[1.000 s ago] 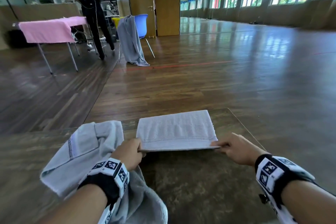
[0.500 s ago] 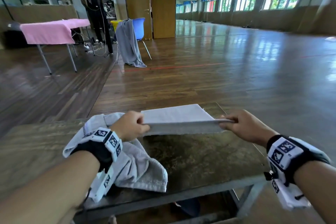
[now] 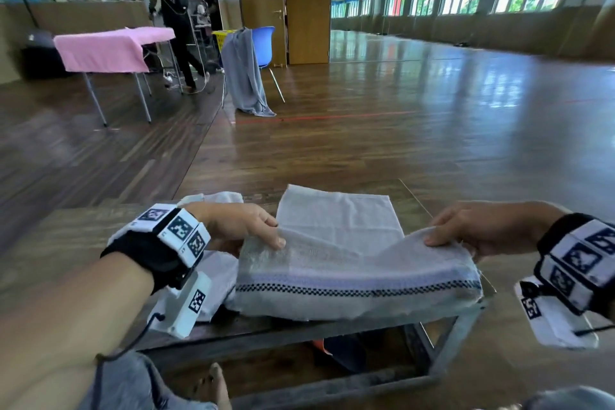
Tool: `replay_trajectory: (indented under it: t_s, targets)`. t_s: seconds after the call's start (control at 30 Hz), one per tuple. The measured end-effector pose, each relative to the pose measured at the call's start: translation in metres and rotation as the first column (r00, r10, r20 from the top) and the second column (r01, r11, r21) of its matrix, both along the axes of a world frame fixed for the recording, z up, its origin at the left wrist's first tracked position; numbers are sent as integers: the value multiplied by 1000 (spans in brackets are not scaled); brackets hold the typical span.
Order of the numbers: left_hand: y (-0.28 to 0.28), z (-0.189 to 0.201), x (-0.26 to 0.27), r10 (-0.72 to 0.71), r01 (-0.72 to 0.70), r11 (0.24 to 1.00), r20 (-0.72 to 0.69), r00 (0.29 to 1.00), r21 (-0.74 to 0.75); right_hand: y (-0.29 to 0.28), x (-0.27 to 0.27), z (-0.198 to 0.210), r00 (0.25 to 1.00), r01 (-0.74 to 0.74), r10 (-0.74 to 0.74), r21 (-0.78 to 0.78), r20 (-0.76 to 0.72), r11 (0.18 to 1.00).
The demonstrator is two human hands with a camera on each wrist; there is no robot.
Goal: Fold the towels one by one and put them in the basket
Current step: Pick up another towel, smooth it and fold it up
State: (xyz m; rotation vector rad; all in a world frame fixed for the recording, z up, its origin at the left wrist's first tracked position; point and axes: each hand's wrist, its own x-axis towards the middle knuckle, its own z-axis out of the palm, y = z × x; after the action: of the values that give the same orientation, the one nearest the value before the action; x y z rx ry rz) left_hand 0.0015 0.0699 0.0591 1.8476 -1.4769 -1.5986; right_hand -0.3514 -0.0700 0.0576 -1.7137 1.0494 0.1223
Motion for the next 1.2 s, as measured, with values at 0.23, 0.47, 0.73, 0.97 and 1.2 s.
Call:
replay_trajectory:
  t_s: [0.23, 0.47, 0.73, 0.97, 1.2]
  targets:
    - [-36, -40, 1, 350, -177, 856, 293, 890, -485, -13, 14, -48, 941, 325, -271, -327, 203, 887]
    - [-97, -64, 5, 535, -257, 685, 232, 812, -682, -71, 38, -73, 910, 408, -366, -575, 194, 709]
    - [-216, -98, 34, 581, -232, 711, 369, 725, -663, -183, 83, -100, 903, 321, -428, -708, 29, 629]
    - [-251, -139, 46, 505, -180, 819, 536, 677, -545, -219, 111, -148, 905, 62, -327, -678, -271, 732]
    - [-226, -117, 21, 451, -83, 755, 422, 787, -651, -183, 112, -138, 915, 263, -402, -709, -31, 655]
